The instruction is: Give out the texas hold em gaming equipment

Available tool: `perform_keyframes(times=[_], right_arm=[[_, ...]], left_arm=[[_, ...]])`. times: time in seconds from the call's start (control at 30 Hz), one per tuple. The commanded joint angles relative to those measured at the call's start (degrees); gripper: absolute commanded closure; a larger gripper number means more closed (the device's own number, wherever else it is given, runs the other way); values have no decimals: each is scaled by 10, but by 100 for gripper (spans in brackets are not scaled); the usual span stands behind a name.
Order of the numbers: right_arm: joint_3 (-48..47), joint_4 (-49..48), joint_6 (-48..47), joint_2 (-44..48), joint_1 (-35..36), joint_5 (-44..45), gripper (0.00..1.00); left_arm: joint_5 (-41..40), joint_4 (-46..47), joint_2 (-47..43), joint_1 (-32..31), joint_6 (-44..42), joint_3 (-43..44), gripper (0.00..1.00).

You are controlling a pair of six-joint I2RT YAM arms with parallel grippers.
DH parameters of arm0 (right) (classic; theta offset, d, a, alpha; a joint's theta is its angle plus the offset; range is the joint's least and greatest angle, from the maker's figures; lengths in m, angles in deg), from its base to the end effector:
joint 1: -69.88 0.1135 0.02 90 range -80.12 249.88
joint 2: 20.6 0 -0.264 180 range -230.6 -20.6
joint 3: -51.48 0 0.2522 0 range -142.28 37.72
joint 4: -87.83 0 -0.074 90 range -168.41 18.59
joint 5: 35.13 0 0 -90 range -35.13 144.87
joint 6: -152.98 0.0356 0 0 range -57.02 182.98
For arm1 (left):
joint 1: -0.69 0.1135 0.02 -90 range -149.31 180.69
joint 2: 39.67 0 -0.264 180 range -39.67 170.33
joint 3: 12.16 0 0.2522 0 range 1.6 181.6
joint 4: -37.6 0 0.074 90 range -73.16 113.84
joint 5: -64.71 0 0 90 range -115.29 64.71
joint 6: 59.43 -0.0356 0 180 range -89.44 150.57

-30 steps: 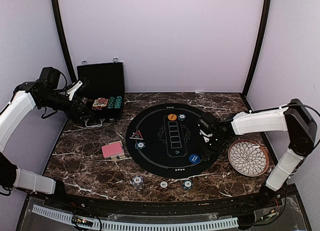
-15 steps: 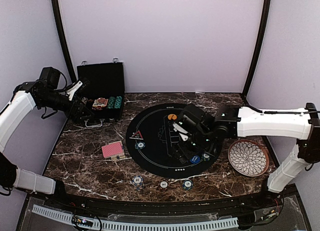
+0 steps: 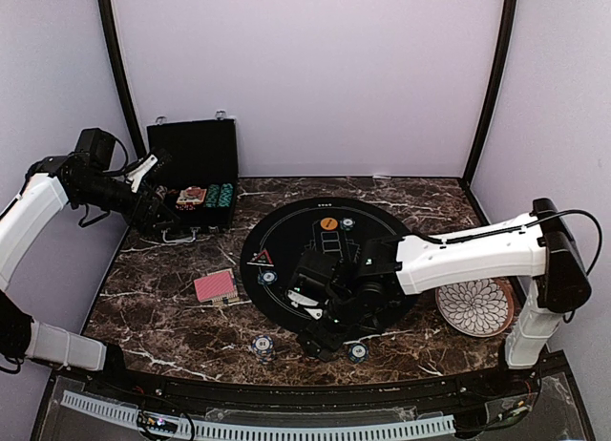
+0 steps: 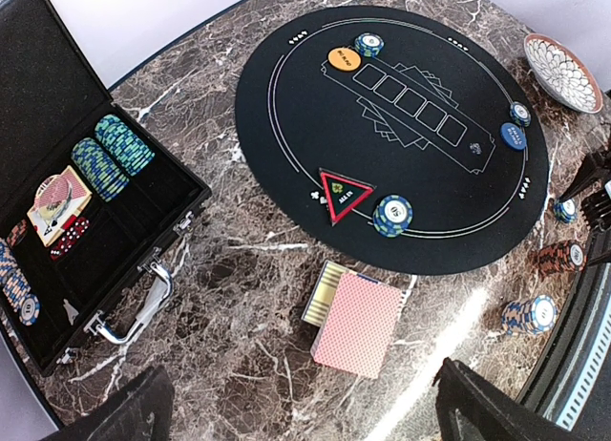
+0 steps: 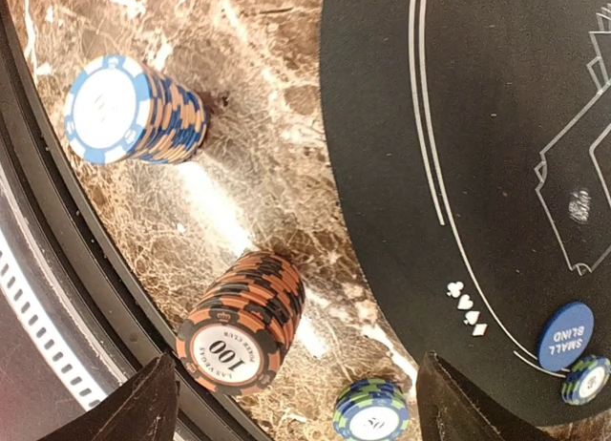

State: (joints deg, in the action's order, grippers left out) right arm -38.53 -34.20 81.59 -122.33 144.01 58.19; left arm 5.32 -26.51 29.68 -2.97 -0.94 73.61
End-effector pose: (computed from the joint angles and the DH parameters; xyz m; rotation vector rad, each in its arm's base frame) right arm 0.1001 0.3444 0.2180 -1.3093 2.5192 0.3113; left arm 0.2376 -0.0334 0.3544 0.9185 2.0993 -0.3931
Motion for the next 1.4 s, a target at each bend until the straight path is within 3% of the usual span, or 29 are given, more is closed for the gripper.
perform_keyframes(times=[0.0, 0.43, 0.8, 1.2, 1.37], right_arm=[[-27, -6, -35, -14, 4, -26, 13], [-24, -13, -81, -49, 14, -61, 18], [-19, -29, -73, -54, 22, -47, 35], [-12, -28, -75, -63, 26, -48, 36], [-11, -28, -75, -62, 26, -46, 46]], left_arm=[[10, -22, -8, -2, -10, 14, 1], [5, -33, -9, -2, -14, 24, 1], [3, -38, -15, -2, -15, 27, 1], [1, -41, -18, -2, -15, 30, 1], [1, -42, -18, -2, -15, 31, 1]])
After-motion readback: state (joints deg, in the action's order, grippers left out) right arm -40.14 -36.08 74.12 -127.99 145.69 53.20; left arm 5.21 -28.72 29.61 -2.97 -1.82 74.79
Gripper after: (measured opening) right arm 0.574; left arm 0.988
